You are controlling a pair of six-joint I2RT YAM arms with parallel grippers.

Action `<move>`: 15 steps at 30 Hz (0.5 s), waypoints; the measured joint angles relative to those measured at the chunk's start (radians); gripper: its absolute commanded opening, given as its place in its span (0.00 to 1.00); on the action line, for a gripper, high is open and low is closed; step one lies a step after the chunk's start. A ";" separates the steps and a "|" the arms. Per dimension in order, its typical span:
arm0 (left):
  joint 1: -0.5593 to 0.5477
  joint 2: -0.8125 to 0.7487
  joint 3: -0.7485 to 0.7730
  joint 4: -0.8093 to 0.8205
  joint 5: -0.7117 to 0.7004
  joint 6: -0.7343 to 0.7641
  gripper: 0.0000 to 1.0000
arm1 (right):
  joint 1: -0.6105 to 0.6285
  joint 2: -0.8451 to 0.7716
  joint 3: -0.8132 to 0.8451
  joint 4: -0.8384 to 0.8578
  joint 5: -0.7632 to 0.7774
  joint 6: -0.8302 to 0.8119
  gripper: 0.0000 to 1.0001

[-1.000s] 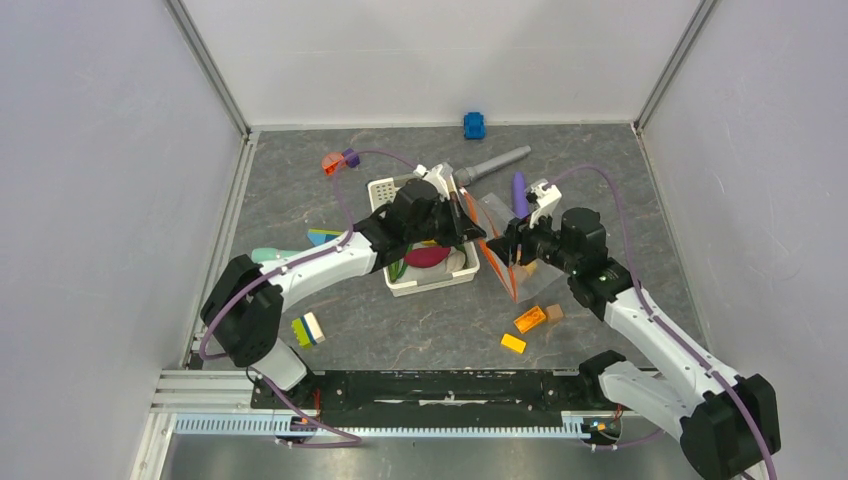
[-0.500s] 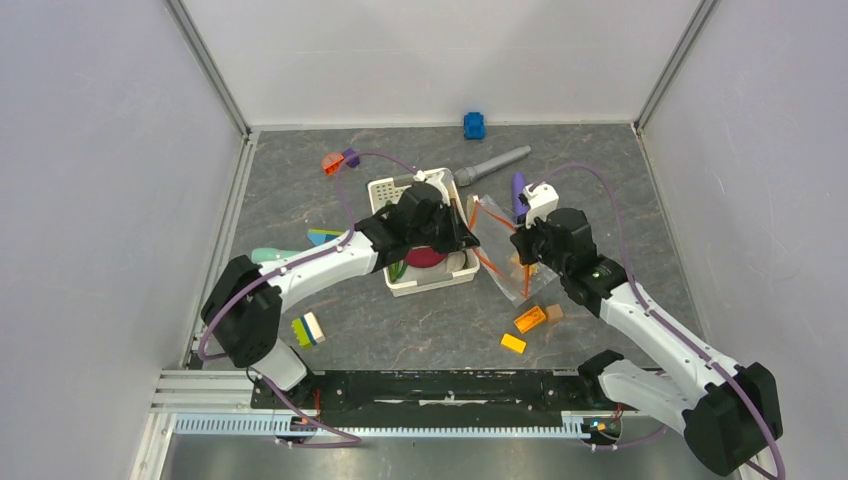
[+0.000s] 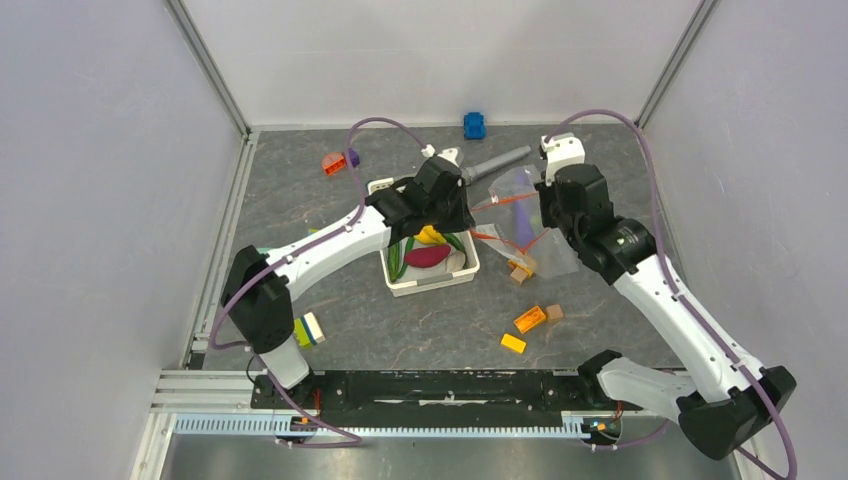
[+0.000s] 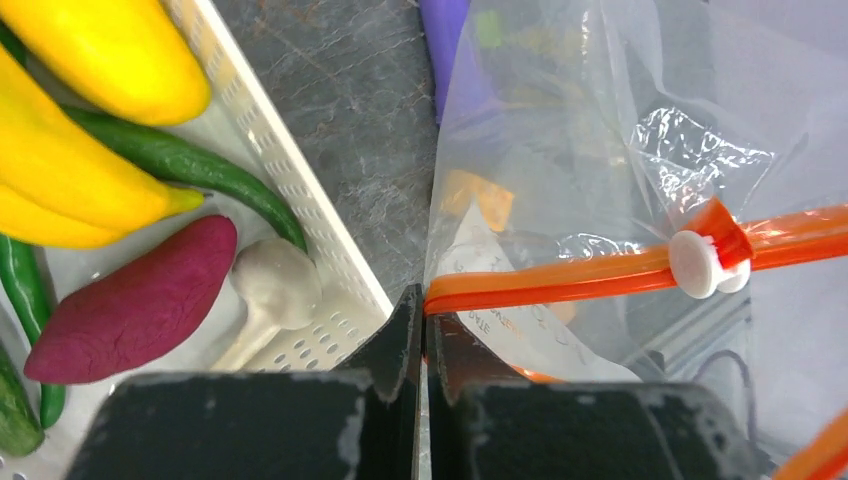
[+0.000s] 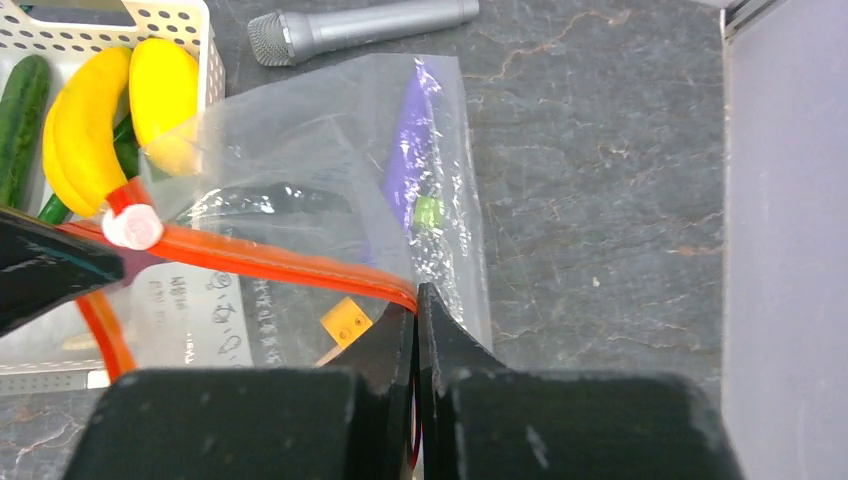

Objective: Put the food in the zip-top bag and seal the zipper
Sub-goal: Open the zipper of the food storage bag.

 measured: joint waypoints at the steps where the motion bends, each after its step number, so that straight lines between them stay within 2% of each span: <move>1: -0.003 0.010 0.014 -0.007 -0.002 0.008 0.02 | 0.003 0.011 0.044 -0.036 0.006 -0.003 0.00; 4: -0.014 0.027 0.053 -0.018 -0.002 0.032 0.08 | 0.008 0.031 0.135 -0.135 0.021 -0.014 0.00; 6: -0.015 0.030 0.069 -0.020 0.012 0.051 0.24 | 0.008 0.033 0.160 -0.173 0.023 -0.021 0.00; 9: -0.011 0.031 0.074 -0.024 0.054 0.080 0.72 | 0.005 0.031 0.164 -0.208 0.015 -0.029 0.00; 10: -0.008 0.031 0.071 -0.022 0.077 0.094 0.85 | 0.003 0.031 0.158 -0.209 0.007 -0.028 0.00; 12: -0.004 0.032 0.059 -0.006 0.141 0.111 0.97 | 0.001 0.034 0.134 -0.203 -0.011 -0.014 0.00; 15: 0.000 0.032 0.025 0.035 0.217 0.117 1.00 | 0.001 0.055 0.063 -0.167 -0.044 0.037 0.00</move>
